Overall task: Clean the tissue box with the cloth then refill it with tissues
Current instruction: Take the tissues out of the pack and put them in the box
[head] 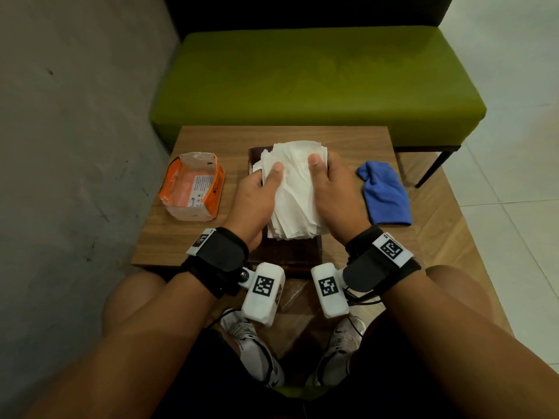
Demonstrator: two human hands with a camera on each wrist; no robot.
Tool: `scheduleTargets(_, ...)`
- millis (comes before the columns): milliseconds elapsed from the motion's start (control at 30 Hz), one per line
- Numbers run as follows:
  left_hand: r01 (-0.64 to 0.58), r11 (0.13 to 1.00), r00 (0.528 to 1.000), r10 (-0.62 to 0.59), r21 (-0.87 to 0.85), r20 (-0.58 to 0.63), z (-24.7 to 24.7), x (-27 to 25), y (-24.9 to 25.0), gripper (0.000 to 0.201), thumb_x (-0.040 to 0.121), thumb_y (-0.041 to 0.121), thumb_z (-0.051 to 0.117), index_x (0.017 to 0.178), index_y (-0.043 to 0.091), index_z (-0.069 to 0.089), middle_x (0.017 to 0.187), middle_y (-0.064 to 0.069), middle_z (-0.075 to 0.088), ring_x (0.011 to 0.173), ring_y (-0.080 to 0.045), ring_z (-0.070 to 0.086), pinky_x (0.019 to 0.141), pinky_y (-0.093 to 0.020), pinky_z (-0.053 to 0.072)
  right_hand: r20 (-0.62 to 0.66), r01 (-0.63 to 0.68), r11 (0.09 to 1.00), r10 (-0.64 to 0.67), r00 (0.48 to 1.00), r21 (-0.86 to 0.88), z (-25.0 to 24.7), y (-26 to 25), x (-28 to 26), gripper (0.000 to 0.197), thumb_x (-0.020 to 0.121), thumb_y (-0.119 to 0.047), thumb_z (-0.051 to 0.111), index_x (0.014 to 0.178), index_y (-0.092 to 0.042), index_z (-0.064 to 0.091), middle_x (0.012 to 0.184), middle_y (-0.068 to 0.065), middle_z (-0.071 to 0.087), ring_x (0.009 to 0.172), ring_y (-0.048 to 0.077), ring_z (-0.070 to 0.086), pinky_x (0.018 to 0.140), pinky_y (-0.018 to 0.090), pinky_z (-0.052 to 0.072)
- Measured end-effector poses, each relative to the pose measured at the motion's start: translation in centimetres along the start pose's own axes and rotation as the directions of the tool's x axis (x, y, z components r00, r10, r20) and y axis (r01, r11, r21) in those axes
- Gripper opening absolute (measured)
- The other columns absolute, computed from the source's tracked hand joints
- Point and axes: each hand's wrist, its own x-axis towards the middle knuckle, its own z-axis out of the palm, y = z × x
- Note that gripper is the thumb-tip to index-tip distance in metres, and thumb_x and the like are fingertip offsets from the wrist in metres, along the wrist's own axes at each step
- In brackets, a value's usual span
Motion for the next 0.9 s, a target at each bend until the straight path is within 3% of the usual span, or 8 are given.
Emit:
scheduleTargets(67, -0.023, 0.995, 0.988, 0.037, 0.096, -0.150, -0.1, 0.1, -0.3, 0.029, 0.111, 0.043, 0.057, 0.110, 0.017, 0.069, 0.112, -0.013, 0.078, 0.106, -0.030, 0.077, 0.096, -0.050, 0.063, -0.023, 0.011, 0.999, -0.012, 1.000, -0.036, -0.2, 0.0, 0.0, 0.026, 0.114, -0.034, 0.044, 0.100, -0.014, 0.054, 0.085, -0.002, 0.060, 0.077, 0.011, 0.057, 0.065, 0.013, 0.043)
scheduleTargets(133, -0.079, 0.982, 0.960, 0.122, 0.174, -0.251, -0.7, -0.2, -0.6, 0.032, 0.105, 0.050, 0.063, 0.096, 0.019, 0.063, 0.096, -0.005, 0.073, 0.087, -0.020, 0.072, 0.082, -0.042, 0.063, -0.060, 0.010, 1.000, -0.011, 0.998, -0.026, -0.2, 0.2, 0.3, 0.027, 0.114, -0.032, 0.044, 0.090, -0.019, 0.047, 0.076, -0.007, 0.049, 0.066, 0.006, 0.045, 0.059, 0.016, 0.038)
scheduleTargets(200, -0.084, 0.970, 0.978, 0.125, 0.228, -0.170, -1.3, -1.2, -0.2, 0.040, 0.104, 0.052, 0.066, 0.087, 0.016, 0.063, 0.078, 0.001, 0.063, 0.067, -0.010, 0.060, 0.060, -0.030, 0.054, -0.097, 0.008, 1.000, -0.008, 0.995, 0.003, -0.2, 0.5, 0.7, 0.026, 0.114, -0.033, 0.044, 0.093, -0.018, 0.047, 0.077, -0.006, 0.050, 0.067, 0.009, 0.046, 0.064, 0.029, 0.042)
scheduleTargets(267, -0.051, 0.933, 0.998, 0.055, 0.355, -0.001, -1.6, -2.0, 0.0, 0.049, 0.098, 0.057, 0.070, 0.089, 0.009, 0.069, 0.074, 0.001, 0.064, 0.059, -0.006, 0.056, 0.050, -0.022, 0.046, -0.121, 0.014, 1.000, -0.014, 0.993, -0.001, -0.2, 0.9, 1.1, 0.025, 0.114, -0.034, 0.043, 0.098, -0.016, 0.048, 0.081, -0.004, 0.054, 0.071, 0.012, 0.050, 0.067, 0.036, 0.044)
scheduleTargets(433, -0.046, 0.924, 0.989, -0.011, 0.381, 0.146, -1.6, -2.1, -0.1, 0.037, 0.097, 0.030, 0.080, 0.102, -0.005, 0.071, 0.085, -0.005, 0.075, 0.058, -0.003, 0.060, 0.046, -0.017, 0.044, -0.122, 0.031, 0.999, -0.034, 0.992, -0.029, 0.1, 1.2, 1.3, 0.025, 0.114, -0.035, 0.043, 0.101, -0.014, 0.048, 0.078, -0.007, 0.052, 0.068, 0.008, 0.047, 0.064, 0.031, 0.041)
scheduleTargets(600, -0.042, 0.923, 0.978, -0.041, 0.383, 0.206, -2.4, -1.6, 0.6, 0.014, 0.099, 0.024, 0.078, 0.095, 0.012, 0.071, 0.078, 0.006, 0.075, 0.067, -0.004, 0.066, 0.051, -0.018, 0.051, -0.149, 0.051, 0.998, -0.048, 0.988, 0.021, -0.4, 1.5, 1.9, 0.022, 0.114, -0.031, 0.043, 0.106, -0.012, 0.049, 0.083, -0.008, 0.054, 0.065, -0.008, 0.051, 0.062, 0.015, 0.042)
scheduleTargets(800, -0.032, 0.926, 0.990, -0.023, 0.377, 0.140, -2.6, -1.1, 1.2, 0.017, 0.098, 0.024, 0.080, 0.094, 0.014, 0.067, 0.086, -0.004, 0.072, 0.066, -0.009, 0.067, 0.048, -0.022, 0.052, -0.193, 0.090, 0.995, -0.082, 0.978, 0.034, -0.4, 1.5, 2.4, 0.032, 0.114, -0.031, 0.043, 0.112, -0.001, 0.053, 0.092, 0.006, 0.057, 0.070, 0.006, 0.047, 0.067, 0.022, 0.043)
scheduleTargets(900, -0.090, 0.934, 0.995, 0.068, 0.347, 0.075, -2.2, -1.3, 1.1, 0.026, 0.096, 0.026, 0.082, 0.094, 0.010, 0.061, 0.070, 0.002, 0.067, 0.054, -0.009, 0.064, 0.042, -0.023, 0.048, -0.207, 0.103, 0.995, -0.104, 0.973, -0.016, -0.6, 1.7, 2.9, 0.031, 0.114, -0.032, 0.043, 0.108, -0.003, 0.053, 0.087, 0.006, 0.055, 0.066, 0.002, 0.044, 0.062, 0.021, 0.040)
